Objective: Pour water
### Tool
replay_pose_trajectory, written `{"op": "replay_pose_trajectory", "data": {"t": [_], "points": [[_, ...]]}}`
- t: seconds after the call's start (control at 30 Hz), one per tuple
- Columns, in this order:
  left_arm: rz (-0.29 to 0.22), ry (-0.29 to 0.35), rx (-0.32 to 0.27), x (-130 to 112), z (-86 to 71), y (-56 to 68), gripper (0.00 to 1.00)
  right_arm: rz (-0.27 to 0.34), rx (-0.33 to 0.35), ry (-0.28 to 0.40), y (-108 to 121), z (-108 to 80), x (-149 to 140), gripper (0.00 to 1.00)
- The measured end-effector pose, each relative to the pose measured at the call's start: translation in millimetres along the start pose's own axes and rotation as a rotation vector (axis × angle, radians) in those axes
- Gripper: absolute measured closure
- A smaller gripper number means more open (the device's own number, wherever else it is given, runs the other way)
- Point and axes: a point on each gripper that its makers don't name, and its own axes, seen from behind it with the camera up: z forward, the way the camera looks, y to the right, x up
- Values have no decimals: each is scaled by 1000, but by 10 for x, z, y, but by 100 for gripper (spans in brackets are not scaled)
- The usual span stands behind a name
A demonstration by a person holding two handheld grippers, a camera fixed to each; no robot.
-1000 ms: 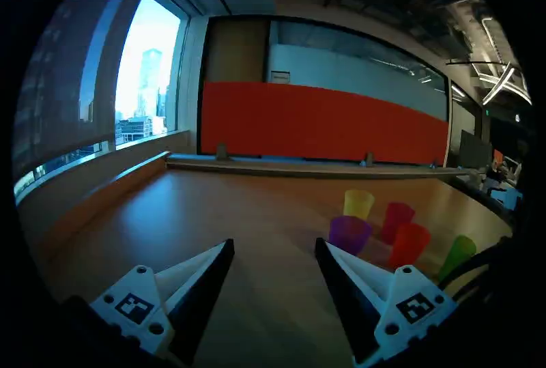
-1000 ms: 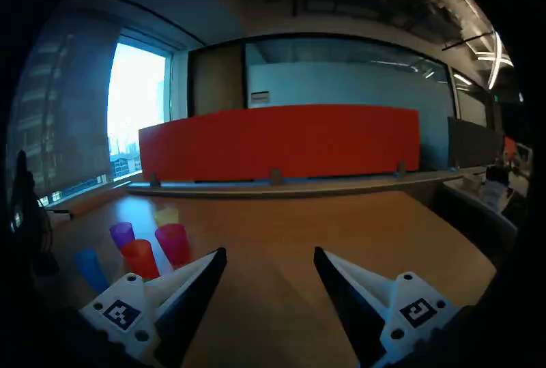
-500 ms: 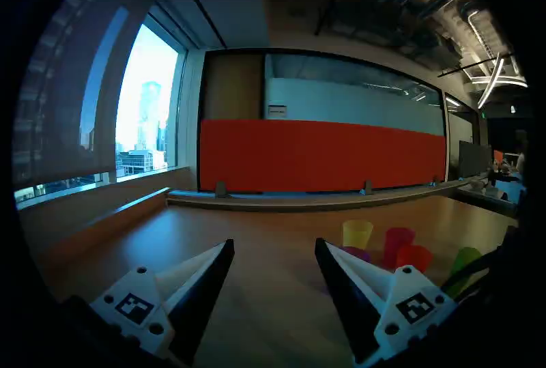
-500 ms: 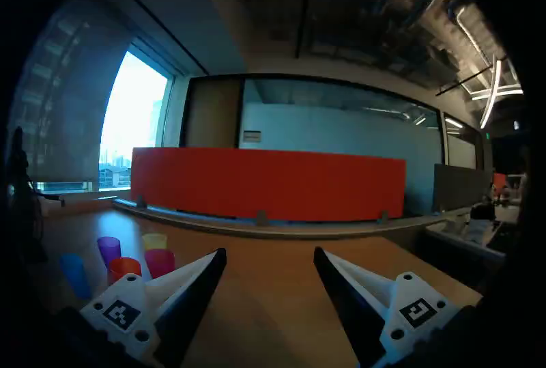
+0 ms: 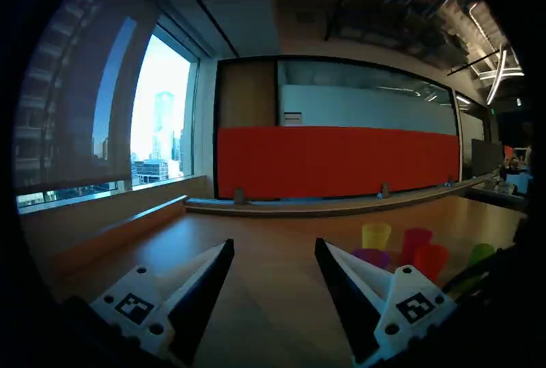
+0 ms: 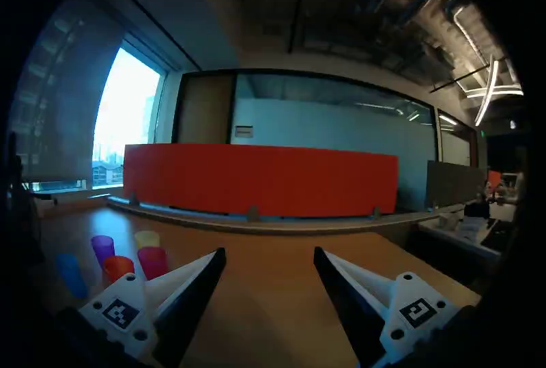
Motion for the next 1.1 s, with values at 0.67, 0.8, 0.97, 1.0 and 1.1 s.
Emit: {"op": "replay_pose_trajectory", "data": {"t": [0.67,0.8,0.97,1.0,1.1], "points": [[-1,50,34,29,-2,-8,13,-1,-29,-9,-3,72,7,0],[1,45,29,1,4,10,13,9,-30,-9,-6,86,16,0],[7,43,32,-27,19,15,13,14,-56,8,49,109,52,0],[8,43,33,-33,22,12,13,15,-63,11,65,113,58,0],[-3,42,31,-63,30,22,13,21,-71,16,79,125,55,0]]}}
